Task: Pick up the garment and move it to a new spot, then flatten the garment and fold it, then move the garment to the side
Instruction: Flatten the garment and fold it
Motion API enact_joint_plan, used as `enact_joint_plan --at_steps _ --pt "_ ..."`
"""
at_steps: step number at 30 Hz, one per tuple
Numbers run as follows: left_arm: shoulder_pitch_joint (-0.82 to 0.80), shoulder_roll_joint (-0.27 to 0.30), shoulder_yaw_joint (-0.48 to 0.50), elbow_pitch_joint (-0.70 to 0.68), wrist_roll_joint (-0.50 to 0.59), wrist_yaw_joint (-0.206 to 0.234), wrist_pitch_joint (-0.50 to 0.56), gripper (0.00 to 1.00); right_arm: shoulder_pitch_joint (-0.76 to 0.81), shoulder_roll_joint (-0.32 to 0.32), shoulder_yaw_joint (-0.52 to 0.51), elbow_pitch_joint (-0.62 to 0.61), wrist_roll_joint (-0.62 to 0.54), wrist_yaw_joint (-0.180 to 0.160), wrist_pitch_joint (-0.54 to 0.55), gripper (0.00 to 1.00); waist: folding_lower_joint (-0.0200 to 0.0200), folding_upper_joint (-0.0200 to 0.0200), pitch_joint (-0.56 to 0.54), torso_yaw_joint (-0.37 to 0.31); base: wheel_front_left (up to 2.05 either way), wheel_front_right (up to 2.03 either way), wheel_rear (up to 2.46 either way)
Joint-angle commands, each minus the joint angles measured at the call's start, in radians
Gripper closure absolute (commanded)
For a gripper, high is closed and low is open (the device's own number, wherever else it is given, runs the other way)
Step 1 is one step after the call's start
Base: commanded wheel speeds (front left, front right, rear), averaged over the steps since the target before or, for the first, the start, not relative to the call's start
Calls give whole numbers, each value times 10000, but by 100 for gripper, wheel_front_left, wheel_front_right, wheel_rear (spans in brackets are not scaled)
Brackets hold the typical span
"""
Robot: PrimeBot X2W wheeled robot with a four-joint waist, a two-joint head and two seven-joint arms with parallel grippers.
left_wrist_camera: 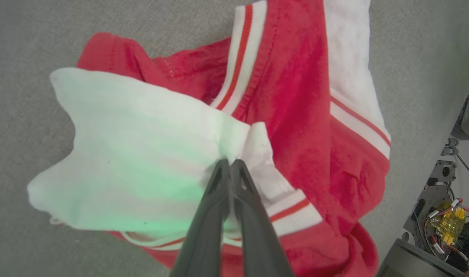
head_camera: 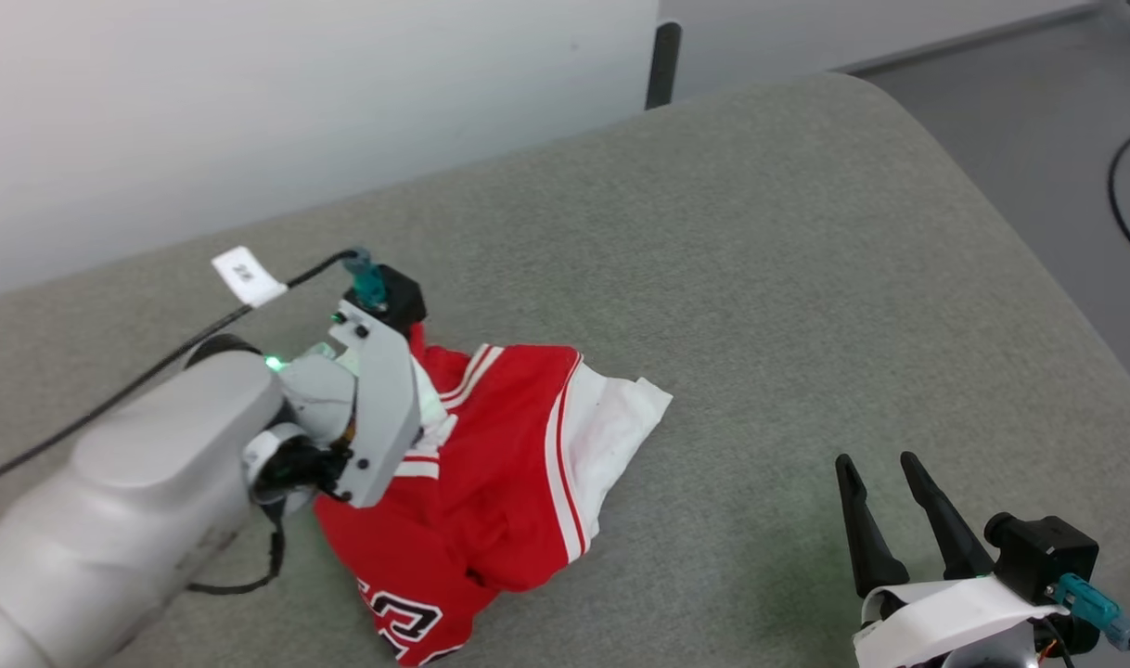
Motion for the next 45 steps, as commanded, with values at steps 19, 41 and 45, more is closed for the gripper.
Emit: enact_joint_plan --at_steps 19,41,45 --pt "1297 1839 216 -1471 -267 719 -567 61 233 6 -195 -375 -199 2 311 0 0 0 -427 1119 0 0 0" --pt "765 1176 515 127 474 1339 -1820 0 529 5 -169 -748 -484 2 743 0 0 0 -897 1265 0 0 0" --pt "575 1137 508 473 565 1414 -1716 0 532 6 -170 -813 -427 2 726 0 0 0 -638 1058 0 0 0"
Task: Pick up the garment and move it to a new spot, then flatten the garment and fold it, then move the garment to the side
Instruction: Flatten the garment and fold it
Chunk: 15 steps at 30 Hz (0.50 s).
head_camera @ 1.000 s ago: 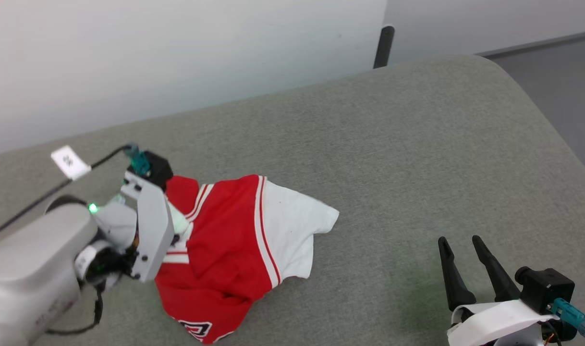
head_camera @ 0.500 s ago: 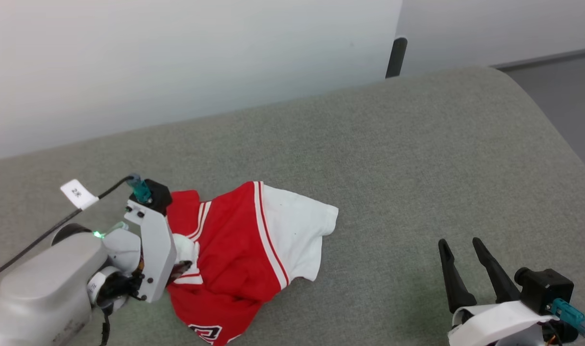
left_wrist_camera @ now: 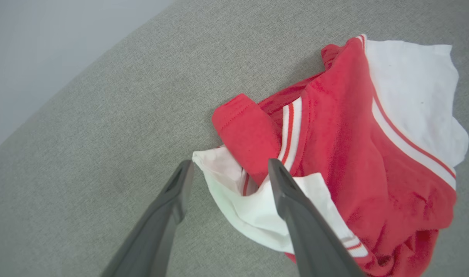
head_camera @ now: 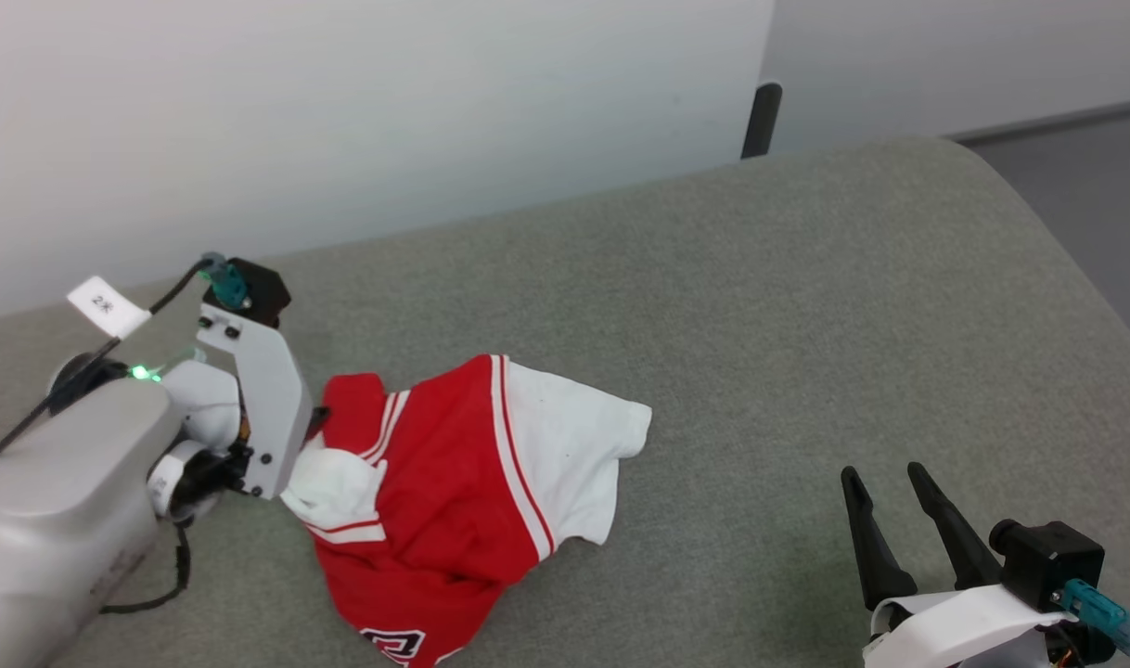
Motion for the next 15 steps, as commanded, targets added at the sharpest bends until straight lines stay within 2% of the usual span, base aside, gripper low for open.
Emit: enact_joint_plan --at_steps 1,9,15 --pt "-121 13 -46 94 150 38 4 0 64 6 15 -36 9 2 -39 0 0 -1 225 -186 0 0 0" --pt "62 75 -236 862 236 -127 413 0 -92 6 43 -20 119 2 -139 0 0 -1 691 -465 0 0 0" --pt "254 4 -293 1278 -29 48 1049 0 -174 6 54 56 156 2 -206 0 0 -1 821 -472 0 0 0"
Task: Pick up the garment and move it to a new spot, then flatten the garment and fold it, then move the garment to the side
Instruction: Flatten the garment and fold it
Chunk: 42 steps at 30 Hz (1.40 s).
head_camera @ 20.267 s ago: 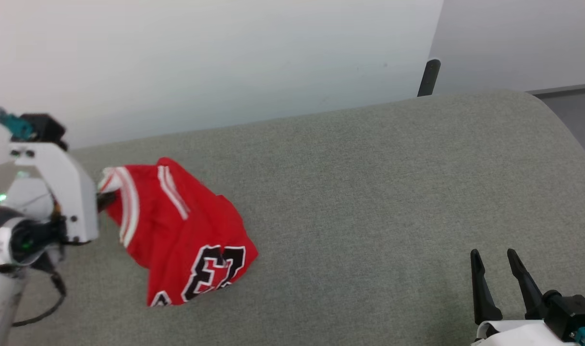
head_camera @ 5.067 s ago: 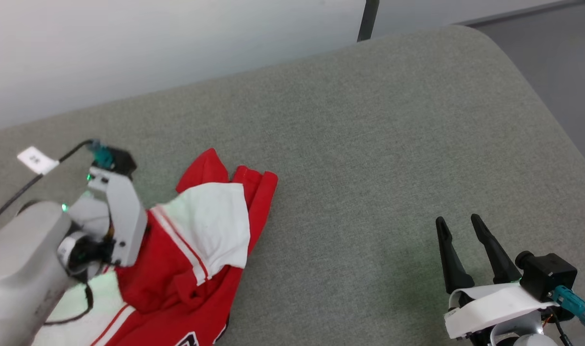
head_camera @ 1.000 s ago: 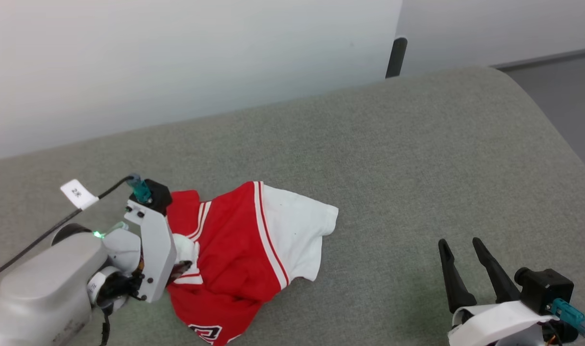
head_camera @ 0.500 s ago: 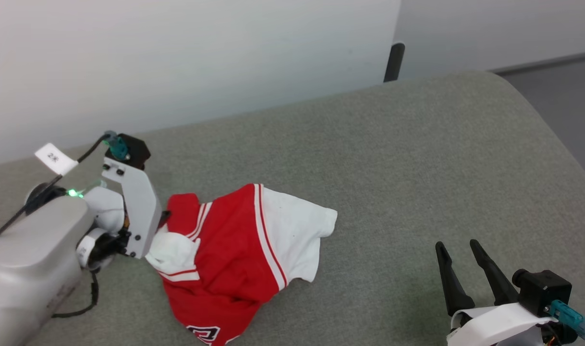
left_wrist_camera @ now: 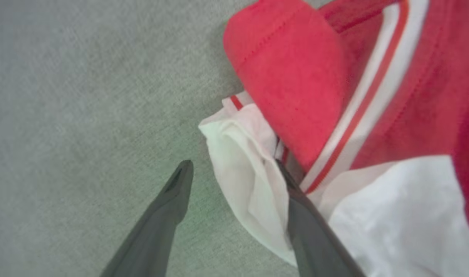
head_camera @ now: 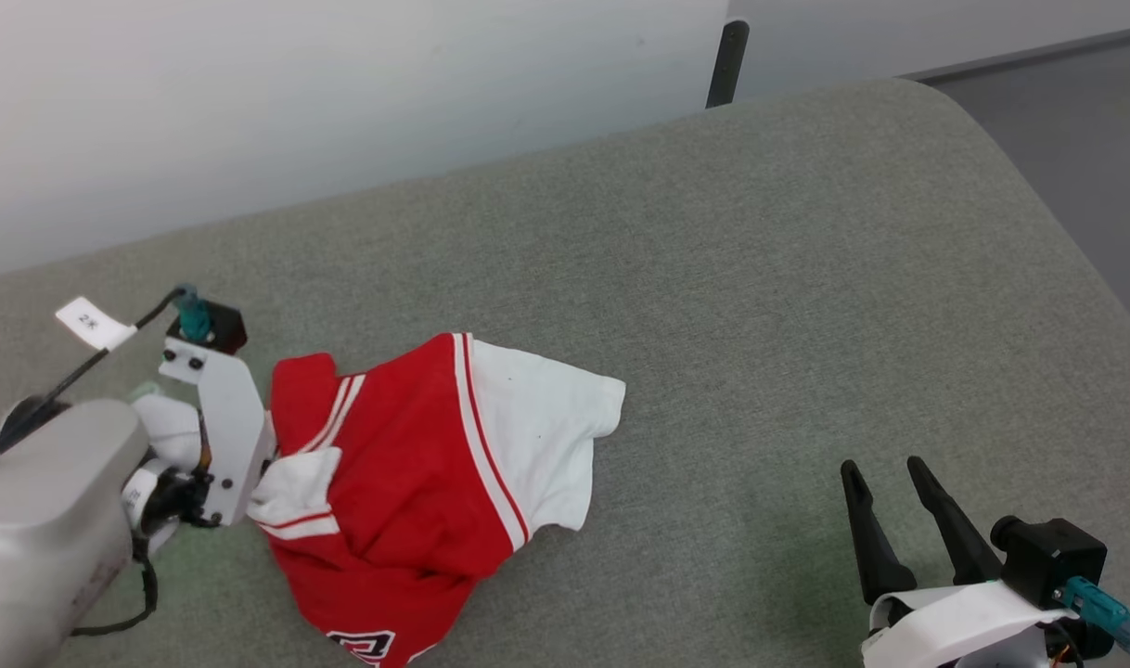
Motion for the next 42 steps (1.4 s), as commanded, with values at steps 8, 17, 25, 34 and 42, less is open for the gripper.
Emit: enact_joint_plan --at_steps 8,17,25,34,42 --pt "-17 -37 134 8 -350 -40 385 100 -242 6 -15 57 -9 2 -63 0 0 0 69 198 0 0 0" --pt "-315 514 371 -806 -541 -148 566 100 -64 8 -99 102 -126 2 0 0 0 0 -233 568 0 0 0" --pt "149 1952 578 -2056 -804 132 510 93 119 6 -262 -35 -227 2 150 0 0 0 -567 1018 0 0 0" --pt "1592 3049 501 -2446 -1260 784 -19 62 220 6 -384 -195 -304 2 318 0 0 0 -810 1375 0 0 0" --pt "2891 2649 521 -1629 -2130 1014 -568 0 335 8 -436 -291 -344 2 477 0 0 0 -1041 1523 0 0 0"
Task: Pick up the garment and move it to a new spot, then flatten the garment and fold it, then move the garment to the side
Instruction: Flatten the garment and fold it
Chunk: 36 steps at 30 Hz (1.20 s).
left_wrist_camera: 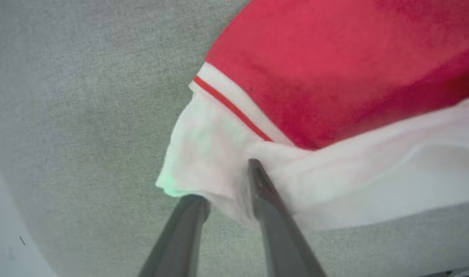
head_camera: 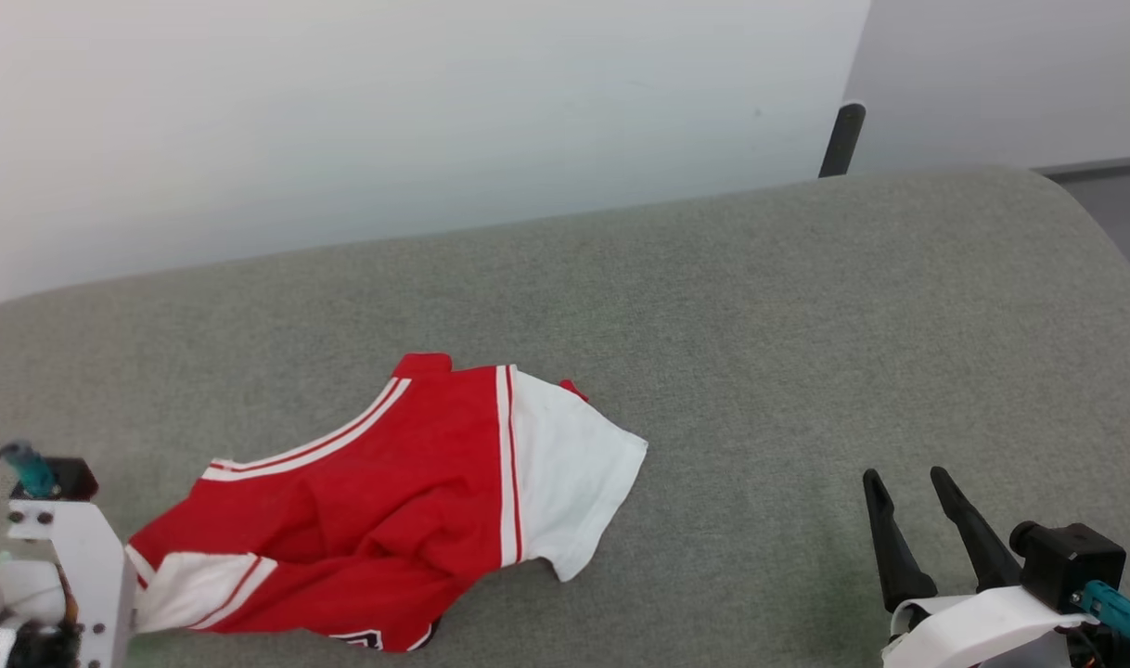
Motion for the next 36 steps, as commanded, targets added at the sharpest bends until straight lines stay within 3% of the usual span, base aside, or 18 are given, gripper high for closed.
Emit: enact_joint_plan --at_steps 1,8,18,29,36 --pt "145 -130 91 179 -140 77 -183 0 161 6 -23 -38 -78 2 55 0 0 -1 -108 85 0 0 0" --pt "-42 -143 157 262 -115 131 -138 0 311 8 -111 -78 -83 2 145 0 0 -1 -572 355 0 0 0" --pt "74 139 347 -1002 159 510 -1034 0 626 6 -268 -115 -128 2 223 0 0 -1 -1264 830 0 0 0" --pt "1326 113 719 -2507 296 1521 -3646 0 844 8 -211 -147 -28 2 404 0 0 -1 -1789 1307 0 0 0" --pt "2162 -266 899 -2557 509 1549 -5700 0 904 5 -61 -83 -67 2 583 0 0 -1 -1865 1526 0 0 0"
